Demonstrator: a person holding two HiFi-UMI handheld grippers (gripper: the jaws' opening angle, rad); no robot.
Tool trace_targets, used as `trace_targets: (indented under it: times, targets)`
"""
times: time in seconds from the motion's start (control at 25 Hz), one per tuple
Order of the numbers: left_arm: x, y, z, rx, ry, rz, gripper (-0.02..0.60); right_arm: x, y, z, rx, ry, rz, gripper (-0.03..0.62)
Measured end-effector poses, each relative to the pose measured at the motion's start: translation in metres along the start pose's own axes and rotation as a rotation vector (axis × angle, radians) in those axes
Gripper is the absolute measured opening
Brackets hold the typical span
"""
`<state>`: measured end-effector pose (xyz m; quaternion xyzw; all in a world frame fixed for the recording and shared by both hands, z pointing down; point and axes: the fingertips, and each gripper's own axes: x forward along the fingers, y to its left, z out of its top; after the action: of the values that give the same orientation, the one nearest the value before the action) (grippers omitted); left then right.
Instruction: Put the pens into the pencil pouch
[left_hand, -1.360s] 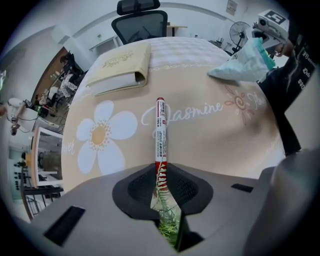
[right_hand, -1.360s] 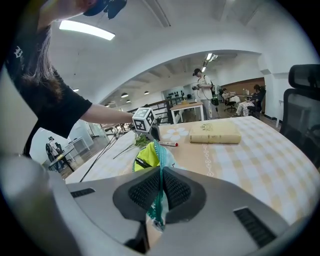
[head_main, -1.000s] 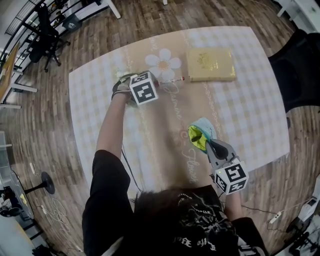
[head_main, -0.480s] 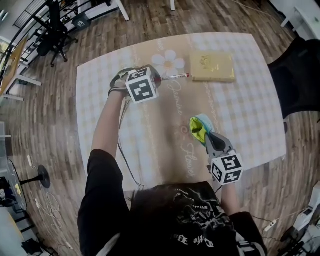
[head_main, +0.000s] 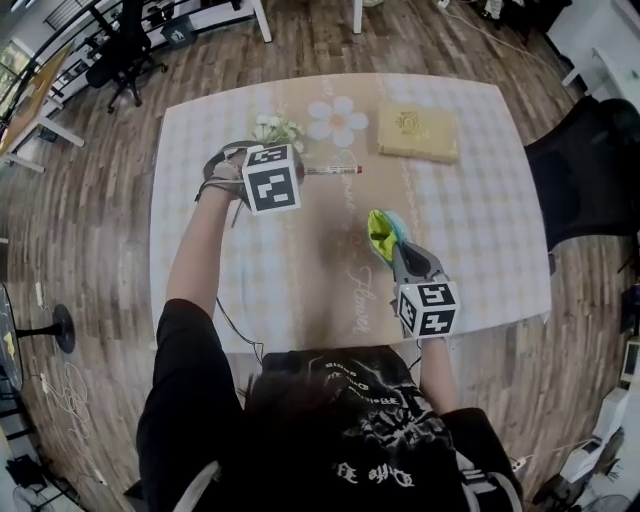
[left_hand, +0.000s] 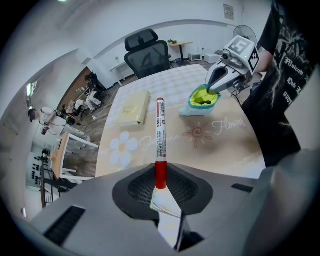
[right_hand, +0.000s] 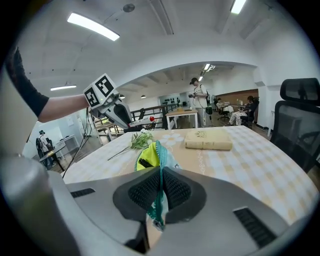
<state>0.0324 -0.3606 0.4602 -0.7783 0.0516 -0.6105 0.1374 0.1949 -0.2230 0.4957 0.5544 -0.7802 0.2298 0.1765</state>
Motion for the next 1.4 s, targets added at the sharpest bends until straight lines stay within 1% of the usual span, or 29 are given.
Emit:
trace_targets:
  times: [0.12,0.32,0.44,0.56,0.68,0.84,0.96,1.24,1.4]
  targets:
    - [-0.01,-0.029,-0.004,-0.006,0.013,-0.016,0.078,-0.003,0.006,-0.003,-0.012,-0.004,-0.005,0.021]
    - [-0.014,-0.078,-0.012,0.028,0.066,-0.047,0.078,-0.007,0.02,-0.012,-0.042,0.0,-0.013,0.021]
    - [-0.019,-0.1,-0.019,0.024,0.068,-0.051,0.078,-0.012,0.036,-0.017,-0.056,0.008,-0.014,0.021]
    - [-0.022,-0.116,-0.019,-0.011,0.057,-0.045,0.078,-0.016,0.045,-0.019,-0.07,0.01,-0.012,0.021]
    - [-0.015,-0.131,-0.015,-0.054,0.05,-0.042,0.078,-0.017,0.048,-0.025,-0.077,0.016,-0.018,0.021]
    - [0.0,-0.155,-0.018,-0.091,0.08,-0.05,0.078,-0.018,0.051,-0.036,-0.086,0.037,-0.023,0.021]
    - [0.007,-0.17,-0.02,-0.121,0.085,-0.063,0.078,-0.019,0.056,-0.039,-0.102,0.038,-0.016,0.021]
    - [0.016,-0.188,-0.021,-0.185,0.086,-0.073,0.078,-0.021,0.065,-0.048,-0.122,0.043,-0.024,0.021]
    - [0.024,-0.2,-0.021,-0.222,0.087,-0.085,0.078,-0.019,0.074,-0.056,-0.144,0.056,-0.014,0.021]
